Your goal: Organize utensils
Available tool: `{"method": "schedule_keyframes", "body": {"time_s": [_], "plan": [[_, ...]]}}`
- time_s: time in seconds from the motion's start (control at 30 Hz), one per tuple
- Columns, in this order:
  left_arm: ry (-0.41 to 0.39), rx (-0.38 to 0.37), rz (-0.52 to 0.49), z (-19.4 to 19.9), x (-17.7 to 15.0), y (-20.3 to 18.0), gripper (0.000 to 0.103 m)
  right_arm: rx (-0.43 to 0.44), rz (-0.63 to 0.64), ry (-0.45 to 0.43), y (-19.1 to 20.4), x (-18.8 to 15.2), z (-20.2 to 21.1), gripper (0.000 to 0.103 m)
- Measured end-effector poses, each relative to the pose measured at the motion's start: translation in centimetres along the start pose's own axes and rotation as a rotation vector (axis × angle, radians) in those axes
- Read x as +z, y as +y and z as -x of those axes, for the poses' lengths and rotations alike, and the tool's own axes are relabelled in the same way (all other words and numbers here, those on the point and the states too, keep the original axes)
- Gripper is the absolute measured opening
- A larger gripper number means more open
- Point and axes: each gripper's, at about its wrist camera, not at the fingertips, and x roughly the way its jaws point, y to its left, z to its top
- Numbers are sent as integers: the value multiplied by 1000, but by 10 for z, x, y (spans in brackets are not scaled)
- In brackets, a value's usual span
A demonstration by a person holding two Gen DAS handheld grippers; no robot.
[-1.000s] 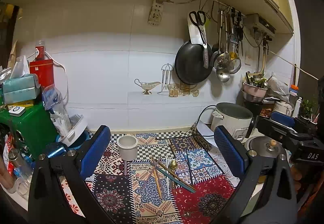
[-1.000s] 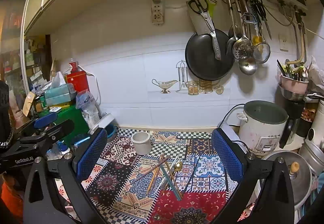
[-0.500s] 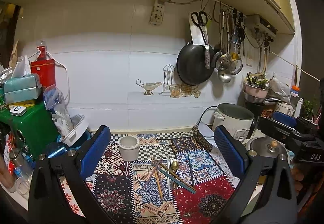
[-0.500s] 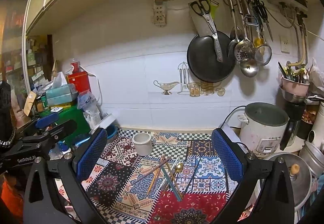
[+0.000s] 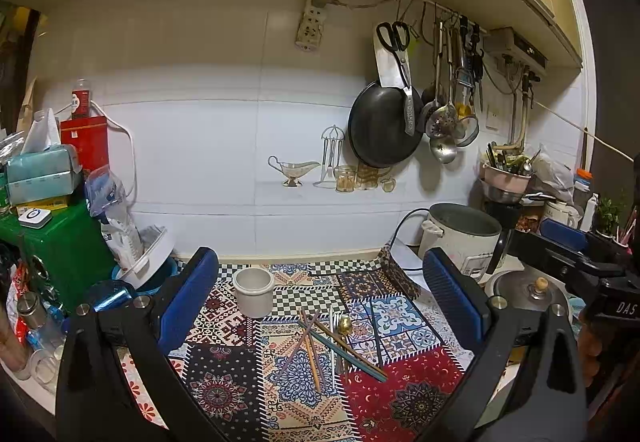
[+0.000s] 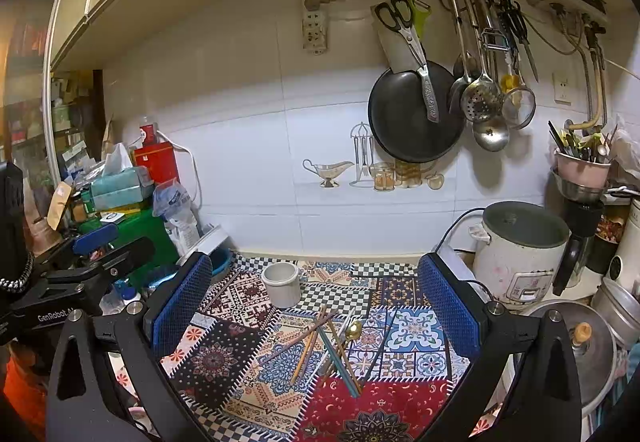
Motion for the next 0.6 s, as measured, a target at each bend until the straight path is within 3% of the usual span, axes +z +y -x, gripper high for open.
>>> {"method": "schedule_keyframes", "body": {"time_s": [0.6], "plan": [[3, 2, 1, -2, 1, 1, 103, -2, -4, -1, -3, 1, -3, 102]]}}
